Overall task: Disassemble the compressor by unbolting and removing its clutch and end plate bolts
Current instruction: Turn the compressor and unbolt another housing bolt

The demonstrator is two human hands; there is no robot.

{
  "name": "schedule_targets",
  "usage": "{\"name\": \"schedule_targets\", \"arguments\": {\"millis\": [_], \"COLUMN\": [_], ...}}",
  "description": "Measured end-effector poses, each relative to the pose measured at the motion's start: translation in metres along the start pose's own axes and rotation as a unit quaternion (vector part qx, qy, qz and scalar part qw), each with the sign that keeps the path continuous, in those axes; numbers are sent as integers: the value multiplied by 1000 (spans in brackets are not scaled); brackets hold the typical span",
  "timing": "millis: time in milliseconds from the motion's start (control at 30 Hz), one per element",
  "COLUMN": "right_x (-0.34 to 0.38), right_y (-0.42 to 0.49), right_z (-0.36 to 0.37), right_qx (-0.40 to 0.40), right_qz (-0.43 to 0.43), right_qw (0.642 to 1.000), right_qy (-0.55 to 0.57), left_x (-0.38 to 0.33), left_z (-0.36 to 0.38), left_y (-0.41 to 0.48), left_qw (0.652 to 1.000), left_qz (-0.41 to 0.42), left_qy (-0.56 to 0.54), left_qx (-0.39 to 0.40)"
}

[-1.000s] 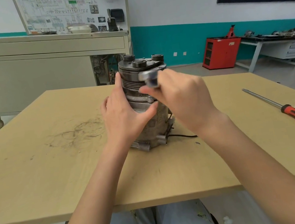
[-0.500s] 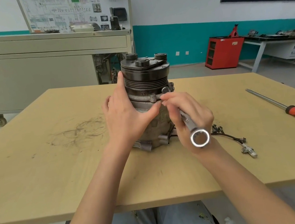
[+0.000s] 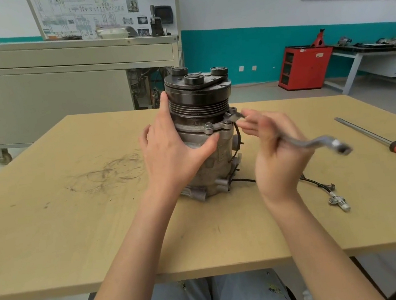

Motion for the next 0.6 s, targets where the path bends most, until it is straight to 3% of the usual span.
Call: {"name": "schedule_targets", "arguments": {"millis": [100,300,400,500,600], "right_x": [-3,15,28,37,44], "right_y": [7,23,31,36,39], "right_z": [-4,-16,-19,-22,-20], "right_qx": [-3,196,249,305,287], "right_qz": [49,5,-34,-15,-75], "right_qw": [999,977,951,931,929], "right_qy": [-9,-82,-179,-197,-220], "left_x": [1,0,0,0,0], "left_z": [0,-1,-1,0,-1], "left_y": [1,1,1,1,1], "left_qw": [1000,1000,1000,1000,1000], "left_qz": [2,2,-1,0,-1], "left_qy": [1,1,4,8,10], "left_qx": [2,0,-1,2,1]}}
Point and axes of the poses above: each hand's wrist, its own y-axis towards the middle knuckle, its own z-axis out of the palm, x = y × z, the point moved 1 cm from there along y, towards the middle knuckle, and after that the axes turned 12 degrees about -y, right-handed, at the moved point
